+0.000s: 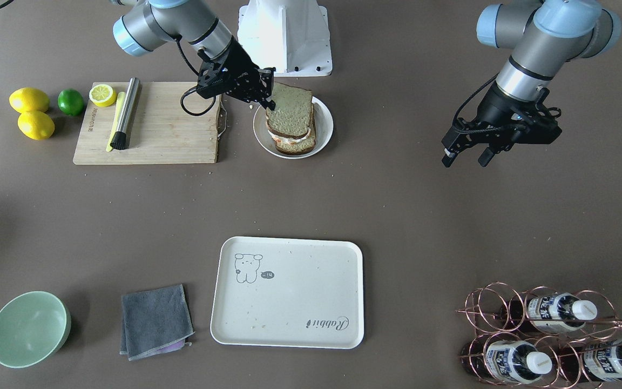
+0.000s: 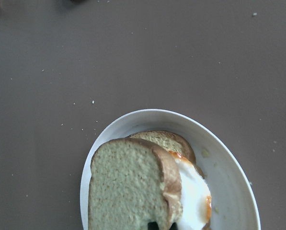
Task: Make sandwich and place on tray
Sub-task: 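Release the bread on top of the egg and open the right gripper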
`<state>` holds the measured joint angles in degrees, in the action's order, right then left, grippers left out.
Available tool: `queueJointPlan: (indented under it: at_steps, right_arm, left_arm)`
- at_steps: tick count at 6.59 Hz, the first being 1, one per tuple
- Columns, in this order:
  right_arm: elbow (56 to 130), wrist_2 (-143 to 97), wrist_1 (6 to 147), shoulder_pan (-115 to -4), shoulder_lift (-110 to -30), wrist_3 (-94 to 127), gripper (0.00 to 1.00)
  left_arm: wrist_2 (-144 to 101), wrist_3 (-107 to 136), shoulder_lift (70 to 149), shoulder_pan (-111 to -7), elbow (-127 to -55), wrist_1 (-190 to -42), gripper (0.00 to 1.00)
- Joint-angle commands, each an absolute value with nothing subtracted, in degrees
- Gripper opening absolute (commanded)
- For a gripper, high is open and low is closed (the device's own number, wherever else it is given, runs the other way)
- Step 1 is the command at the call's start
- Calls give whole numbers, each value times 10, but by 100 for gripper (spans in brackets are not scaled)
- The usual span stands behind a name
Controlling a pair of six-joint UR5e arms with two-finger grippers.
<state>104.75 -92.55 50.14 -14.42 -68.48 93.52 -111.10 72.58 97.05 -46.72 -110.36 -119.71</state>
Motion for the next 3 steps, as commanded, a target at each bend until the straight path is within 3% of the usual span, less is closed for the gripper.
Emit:
queueJointPlan:
  at_steps: [1, 2, 3]
  right_arm:
    - [1010, -901, 500, -142, -668, 934, 0]
    - [1013, -901, 500, -142, -668, 935, 61]
    - [1021, -901, 500, -142, -668, 938, 99]
  left_arm:
    - [-1102, 726, 971, -460, -1101, -1197, 97]
    - [-1093, 726, 972, -454, -1102, -1197, 97]
    - [-1094, 726, 972, -454, -1102, -1197, 97]
